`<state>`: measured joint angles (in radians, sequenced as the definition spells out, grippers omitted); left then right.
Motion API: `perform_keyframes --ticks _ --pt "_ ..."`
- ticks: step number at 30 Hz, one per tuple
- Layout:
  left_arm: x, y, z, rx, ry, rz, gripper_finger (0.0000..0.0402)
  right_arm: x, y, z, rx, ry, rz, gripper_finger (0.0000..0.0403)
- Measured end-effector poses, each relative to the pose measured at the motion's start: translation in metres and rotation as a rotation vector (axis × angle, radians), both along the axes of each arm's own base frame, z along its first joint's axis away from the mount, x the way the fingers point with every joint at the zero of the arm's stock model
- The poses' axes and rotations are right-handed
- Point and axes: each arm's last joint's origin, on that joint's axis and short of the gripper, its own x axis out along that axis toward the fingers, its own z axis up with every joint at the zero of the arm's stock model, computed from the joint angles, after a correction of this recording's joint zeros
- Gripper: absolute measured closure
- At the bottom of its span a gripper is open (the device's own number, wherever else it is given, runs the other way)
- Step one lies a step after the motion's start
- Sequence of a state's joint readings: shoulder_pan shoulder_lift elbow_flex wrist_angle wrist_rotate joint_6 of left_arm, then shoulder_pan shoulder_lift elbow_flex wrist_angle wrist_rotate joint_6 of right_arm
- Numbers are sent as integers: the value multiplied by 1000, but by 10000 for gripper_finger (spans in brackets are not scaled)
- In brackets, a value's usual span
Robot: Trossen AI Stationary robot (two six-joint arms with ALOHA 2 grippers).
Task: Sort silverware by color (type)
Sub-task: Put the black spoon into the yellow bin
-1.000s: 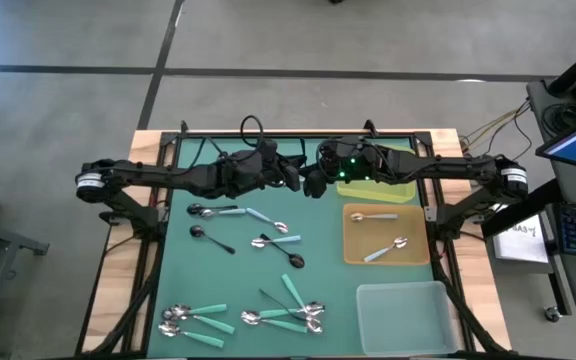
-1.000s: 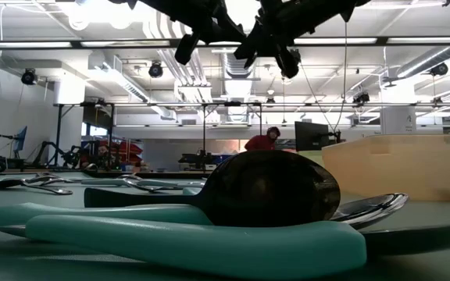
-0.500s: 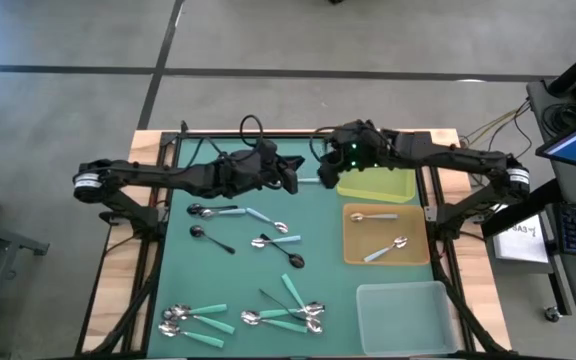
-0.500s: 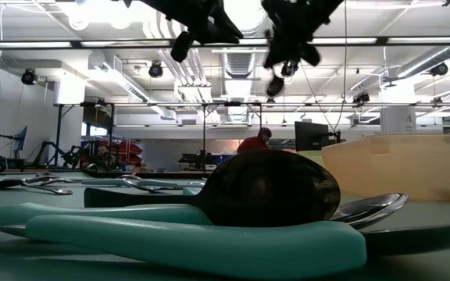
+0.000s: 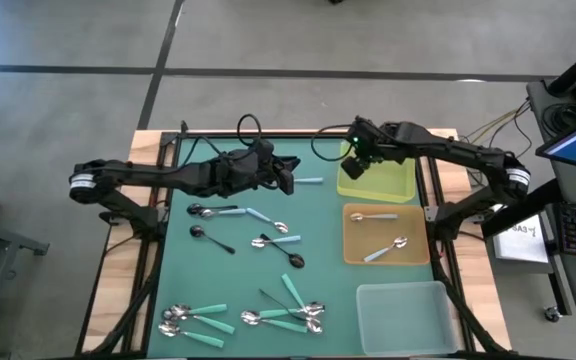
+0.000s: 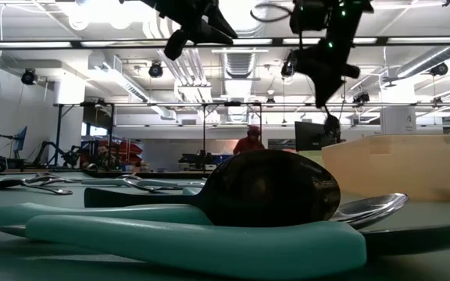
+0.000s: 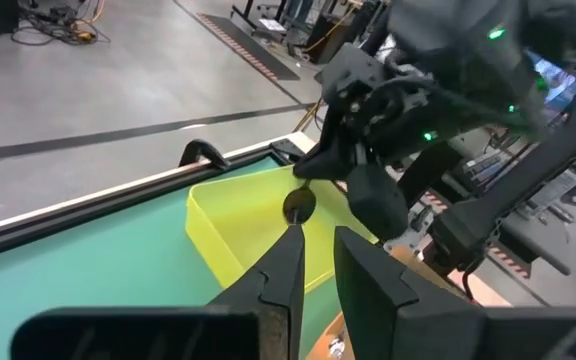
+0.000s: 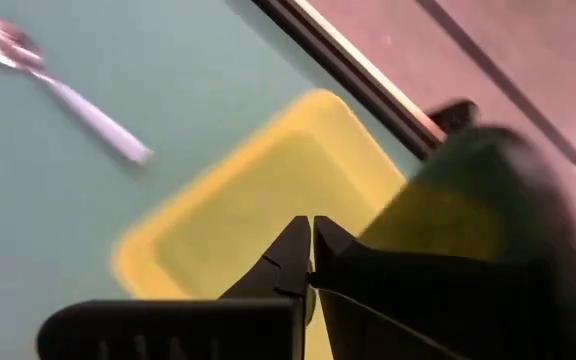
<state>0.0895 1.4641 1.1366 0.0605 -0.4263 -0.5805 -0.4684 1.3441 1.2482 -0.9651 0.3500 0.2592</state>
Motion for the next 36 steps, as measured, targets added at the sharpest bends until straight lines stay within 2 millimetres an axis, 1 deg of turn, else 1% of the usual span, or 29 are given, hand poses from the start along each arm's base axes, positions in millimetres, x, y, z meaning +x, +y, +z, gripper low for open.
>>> perform_keyframes --ticks 7,14,17,21,25,31,33,36 --pt "-9 -1 5 13 36 -4 361 -19 -5 -31 58 163 -35 394" --pt "-22 -2 15 17 48 1 361 -34 0 -64 128 285 -42 394" --pt "-29 -2 19 21 58 2 361 -38 2 -71 142 310 -42 394" --pt "-40 -4 19 27 135 -10 360 -38 2 -72 143 310 -41 390" --pt "-57 -9 11 -26 307 -110 360 -36 2 -69 159 294 -1 372" --pt "-86 -20 -17 -222 694 -283 360 -33 0 -62 146 282 23 322" --pt "-92 -24 -25 -249 812 -322 360 -31 -1 -59 141 273 23 304" --pt "-98 -31 -39 -237 985 -376 360 -29 -2 -55 131 257 22 281"
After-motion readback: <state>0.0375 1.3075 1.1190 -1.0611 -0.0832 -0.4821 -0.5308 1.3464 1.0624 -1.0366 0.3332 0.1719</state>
